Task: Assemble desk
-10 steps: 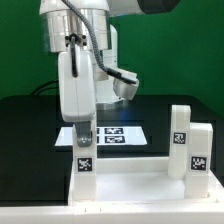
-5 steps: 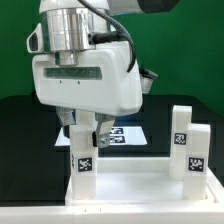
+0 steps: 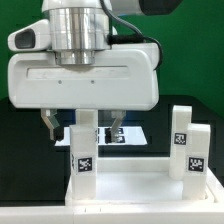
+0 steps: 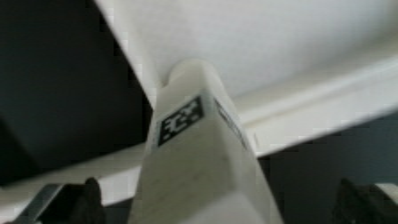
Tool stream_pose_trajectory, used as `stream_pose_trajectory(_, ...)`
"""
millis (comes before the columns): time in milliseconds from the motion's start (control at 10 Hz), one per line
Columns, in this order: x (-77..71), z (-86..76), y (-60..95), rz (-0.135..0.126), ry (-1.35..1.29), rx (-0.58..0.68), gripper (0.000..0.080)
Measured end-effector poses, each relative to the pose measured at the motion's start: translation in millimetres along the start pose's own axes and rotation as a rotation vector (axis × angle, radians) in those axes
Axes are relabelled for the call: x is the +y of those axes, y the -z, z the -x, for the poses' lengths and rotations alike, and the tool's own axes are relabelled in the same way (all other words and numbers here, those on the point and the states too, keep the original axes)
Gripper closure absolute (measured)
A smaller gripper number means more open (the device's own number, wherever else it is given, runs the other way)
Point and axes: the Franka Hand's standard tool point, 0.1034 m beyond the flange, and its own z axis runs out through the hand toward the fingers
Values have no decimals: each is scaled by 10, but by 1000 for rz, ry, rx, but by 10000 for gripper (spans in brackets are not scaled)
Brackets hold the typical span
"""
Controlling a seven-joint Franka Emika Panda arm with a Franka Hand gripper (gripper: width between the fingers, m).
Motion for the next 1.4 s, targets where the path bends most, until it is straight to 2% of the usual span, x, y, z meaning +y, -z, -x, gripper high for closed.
stream_pose_trajectory(100, 1, 39, -15, 9, 91, -24, 151)
stream_pose_trajectory(300, 6, 33, -14, 10, 42, -21, 151)
stream_pose_trajectory(500, 6, 34, -16, 11, -59, -21, 416)
stream_pose_trajectory(600, 6, 35, -17, 12, -106, -21, 515)
stream_pose_trajectory(800, -27, 8, -14, 16, -339, 1, 515)
stream_pose_trajectory(1000, -100, 37, -31, 24, -707, 14, 515)
stream_pose_trajectory(1100, -106, 29, -31, 7, -920, 13, 515)
stream_pose_trajectory(1200, -75, 13, -24, -26, -1078, 4, 515)
stream_pose_trajectory(1300, -39, 13, -22, -23, -1112, 3, 515)
stream_pose_trajectory(1400, -69, 17, -24, -24, -1160, 2, 515)
